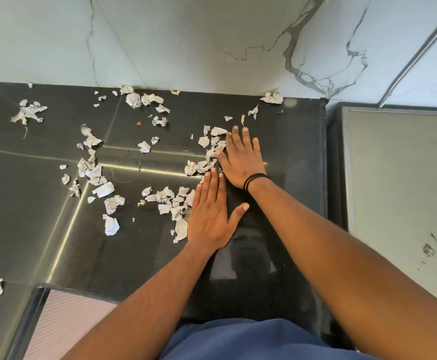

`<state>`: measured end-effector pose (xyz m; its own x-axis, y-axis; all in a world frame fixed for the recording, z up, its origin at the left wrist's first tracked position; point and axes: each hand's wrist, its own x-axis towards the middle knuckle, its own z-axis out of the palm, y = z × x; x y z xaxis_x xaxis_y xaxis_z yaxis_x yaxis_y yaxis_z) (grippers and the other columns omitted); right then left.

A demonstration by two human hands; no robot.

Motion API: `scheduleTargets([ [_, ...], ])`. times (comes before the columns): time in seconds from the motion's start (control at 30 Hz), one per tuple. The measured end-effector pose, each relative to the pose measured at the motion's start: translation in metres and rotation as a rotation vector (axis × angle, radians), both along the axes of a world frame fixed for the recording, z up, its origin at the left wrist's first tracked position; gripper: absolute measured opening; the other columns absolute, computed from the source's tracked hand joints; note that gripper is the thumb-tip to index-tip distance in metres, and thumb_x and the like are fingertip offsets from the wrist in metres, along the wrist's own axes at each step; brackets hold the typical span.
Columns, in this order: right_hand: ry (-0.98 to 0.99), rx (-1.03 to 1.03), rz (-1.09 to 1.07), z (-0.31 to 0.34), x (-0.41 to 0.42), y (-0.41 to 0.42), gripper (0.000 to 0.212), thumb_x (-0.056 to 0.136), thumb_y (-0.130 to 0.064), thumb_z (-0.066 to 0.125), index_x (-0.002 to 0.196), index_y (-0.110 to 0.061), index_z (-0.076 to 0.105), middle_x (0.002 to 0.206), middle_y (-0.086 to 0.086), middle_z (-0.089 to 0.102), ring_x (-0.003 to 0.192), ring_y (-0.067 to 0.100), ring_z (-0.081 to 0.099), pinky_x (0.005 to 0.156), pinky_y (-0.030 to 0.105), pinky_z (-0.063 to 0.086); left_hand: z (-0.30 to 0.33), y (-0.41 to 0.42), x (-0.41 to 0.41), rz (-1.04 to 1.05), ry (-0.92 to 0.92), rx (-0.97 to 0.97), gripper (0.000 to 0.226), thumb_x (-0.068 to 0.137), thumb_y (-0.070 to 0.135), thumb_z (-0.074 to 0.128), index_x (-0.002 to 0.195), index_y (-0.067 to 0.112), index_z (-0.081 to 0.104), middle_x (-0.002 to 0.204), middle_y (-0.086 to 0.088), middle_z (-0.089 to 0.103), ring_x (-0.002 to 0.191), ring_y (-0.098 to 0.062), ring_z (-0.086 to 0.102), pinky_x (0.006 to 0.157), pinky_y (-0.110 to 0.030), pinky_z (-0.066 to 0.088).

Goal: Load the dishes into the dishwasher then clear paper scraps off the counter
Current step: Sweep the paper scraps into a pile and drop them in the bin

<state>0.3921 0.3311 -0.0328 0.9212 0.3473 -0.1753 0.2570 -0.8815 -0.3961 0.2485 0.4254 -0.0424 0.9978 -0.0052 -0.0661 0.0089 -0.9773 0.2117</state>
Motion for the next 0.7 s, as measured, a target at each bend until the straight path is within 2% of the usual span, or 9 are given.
scheduleTargets([
  [0.07,0.047,0.073,0.077,0.0,-0.006,0.006,0.063,0.106,-0.047,0.021,0.159,-0.012,0.015,0.168,0.005,0.002,0.154,0.024,-0.009,0.123,0.046,-0.006,-0.001,0.0,0.002,0.006,-0.003,0.006,0.091,0.099,0.074,0.018,0.162,0.01,0.005,0.17,-0.007,-0.003,0.156,-0.016,-0.013,0.128,-0.04,0.003],
  [0.13,0.136,0.348,0.071,0.006,-0.008,0.003,0.055,0.108,-0.037,0.031,0.156,-0.012,0.027,0.165,0.006,0.017,0.154,0.022,0.004,0.124,0.042,-0.002,-0.001,0.0,0.002,0.003,0.001,0.02,0.091,0.099,0.074,0.017,0.162,0.009,0.005,0.17,-0.008,-0.003,0.156,-0.017,-0.013,0.128,-0.04,0.002],
  [0.2,0.055,0.653,-0.089,0.008,-0.009,-0.011,0.043,0.105,-0.026,0.043,0.143,-0.007,0.05,0.15,0.011,0.048,0.144,0.025,0.036,0.122,0.039,0.021,0.0,0.0,0.0,-0.002,0.001,0.03,0.089,0.1,0.072,0.017,0.162,0.008,0.004,0.17,-0.009,-0.005,0.156,-0.019,-0.014,0.128,-0.04,0.001],
  [0.23,-0.085,0.687,-0.207,0.005,-0.007,-0.023,0.038,0.103,-0.024,0.047,0.134,-0.005,0.06,0.137,0.013,0.06,0.133,0.028,0.049,0.117,0.04,0.032,0.0,0.0,0.0,-0.015,-0.007,0.029,0.088,0.102,0.07,0.018,0.161,0.007,0.004,0.17,-0.01,-0.005,0.156,-0.02,-0.012,0.128,-0.041,0.002],
  [0.3,-0.255,0.559,-0.404,-0.004,0.007,-0.049,0.041,0.102,-0.028,0.045,0.131,-0.003,0.059,0.134,0.015,0.059,0.132,0.031,0.048,0.117,0.042,0.033,-0.001,0.0,-0.001,-0.102,-0.02,0.023,0.083,0.104,0.063,0.022,0.161,0.005,0.009,0.17,-0.012,-0.002,0.157,-0.021,-0.009,0.128,-0.042,0.005],
  [0.37,-0.229,0.334,-0.489,-0.008,0.027,-0.067,0.058,0.103,-0.038,0.039,0.149,-0.003,0.038,0.156,0.017,0.036,0.149,0.032,0.024,0.124,0.041,0.014,-0.003,0.001,0.0,-0.217,-0.03,0.018,0.079,0.105,0.06,0.025,0.161,0.005,0.012,0.17,-0.012,0.0,0.157,-0.021,-0.008,0.127,-0.044,0.01],
  [0.43,-0.182,0.1,-0.497,-0.01,0.048,-0.075,0.071,0.103,-0.048,0.03,0.156,-0.003,0.017,0.164,0.017,0.017,0.153,0.032,0.008,0.124,0.043,0.006,-0.003,0.001,0.001,-0.242,-0.02,0.016,0.08,0.105,0.061,0.025,0.161,0.006,0.011,0.17,-0.011,-0.002,0.157,-0.019,-0.009,0.128,-0.043,0.01],
  [0.53,-0.135,-0.057,-0.459,-0.006,0.068,-0.069,0.075,0.103,-0.052,0.023,0.157,-0.002,0.011,0.165,0.018,0.01,0.153,0.033,0.003,0.124,0.049,0.008,-0.002,0.0,0.001,-0.162,-0.003,0.029,0.087,0.102,0.067,0.024,0.161,0.006,0.005,0.17,-0.011,-0.007,0.156,-0.02,-0.012,0.128,-0.041,0.004],
  [0.7,-0.13,-0.073,-0.158,-0.002,0.058,-0.028,0.069,0.104,-0.049,0.019,0.158,-0.007,0.012,0.166,0.014,0.01,0.153,0.032,0.003,0.124,0.05,0.008,-0.002,-0.001,0.004,-0.063,0.012,0.013,0.093,0.099,0.072,0.025,0.161,0.007,0.002,0.17,-0.01,-0.009,0.156,-0.021,-0.014,0.128,-0.042,0.004],
])
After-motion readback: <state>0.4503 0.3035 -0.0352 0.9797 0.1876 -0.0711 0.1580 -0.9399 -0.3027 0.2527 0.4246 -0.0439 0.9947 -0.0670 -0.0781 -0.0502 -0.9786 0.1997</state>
